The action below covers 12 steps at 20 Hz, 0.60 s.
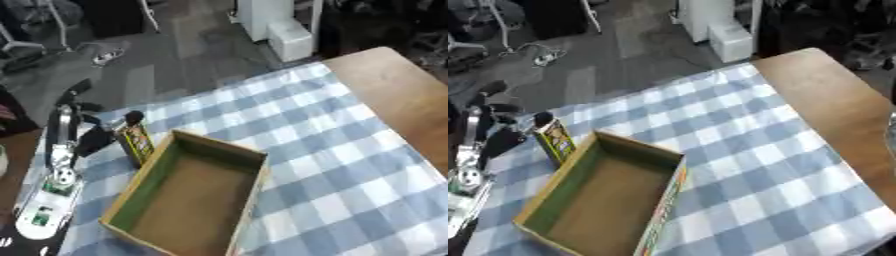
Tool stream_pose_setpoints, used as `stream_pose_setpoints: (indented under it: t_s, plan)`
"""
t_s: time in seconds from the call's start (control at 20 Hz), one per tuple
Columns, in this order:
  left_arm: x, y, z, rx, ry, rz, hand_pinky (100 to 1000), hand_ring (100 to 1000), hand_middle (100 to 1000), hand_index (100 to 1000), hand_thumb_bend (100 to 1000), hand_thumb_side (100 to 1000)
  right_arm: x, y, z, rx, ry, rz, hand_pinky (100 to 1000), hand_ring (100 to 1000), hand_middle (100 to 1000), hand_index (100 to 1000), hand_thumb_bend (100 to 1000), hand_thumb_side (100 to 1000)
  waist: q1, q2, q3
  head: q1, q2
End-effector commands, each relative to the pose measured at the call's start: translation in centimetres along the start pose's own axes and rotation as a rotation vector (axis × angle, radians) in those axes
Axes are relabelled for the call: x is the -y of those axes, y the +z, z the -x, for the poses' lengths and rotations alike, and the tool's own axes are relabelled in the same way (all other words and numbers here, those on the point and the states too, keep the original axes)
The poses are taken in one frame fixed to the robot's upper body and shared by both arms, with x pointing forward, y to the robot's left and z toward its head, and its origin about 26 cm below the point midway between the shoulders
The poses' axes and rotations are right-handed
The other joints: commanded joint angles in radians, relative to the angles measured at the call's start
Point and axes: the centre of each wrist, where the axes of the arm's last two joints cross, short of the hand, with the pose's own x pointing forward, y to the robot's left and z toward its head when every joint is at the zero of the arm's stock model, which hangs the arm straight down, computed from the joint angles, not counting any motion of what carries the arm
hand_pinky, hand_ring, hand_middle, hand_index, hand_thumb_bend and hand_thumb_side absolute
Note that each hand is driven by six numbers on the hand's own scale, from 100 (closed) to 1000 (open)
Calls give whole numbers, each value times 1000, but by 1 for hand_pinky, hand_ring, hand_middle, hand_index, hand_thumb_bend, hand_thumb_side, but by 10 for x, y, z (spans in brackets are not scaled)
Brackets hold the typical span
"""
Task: Pick up objects on the table and place them in the box.
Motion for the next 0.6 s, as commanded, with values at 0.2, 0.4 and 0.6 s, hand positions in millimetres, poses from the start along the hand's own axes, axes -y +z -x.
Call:
stream_pose_setpoints:
  t_s: [0.2,0.4,0.6]
  plan:
    - [-8,-12,1,13,-26,-6,604,716,852,907,1000,552,-2,-11,-4,10,0,-33,441,383,423,500,100,1000,-5,-13,-1,9,-9]
    - [-3,-12,7,-4,-25,8,620,738,872,919,1000,552,-2,-12,-5,10,-2,-32,441,383,423,500,100,1000,-5,-14,-4,6,-6]
    - [2,-11,11,-23,-28,20,634,750,882,923,1000,545,-2,-13,-5,9,-4,-31,441,383,423,500,100,1000,-4,-14,-6,3,-8]
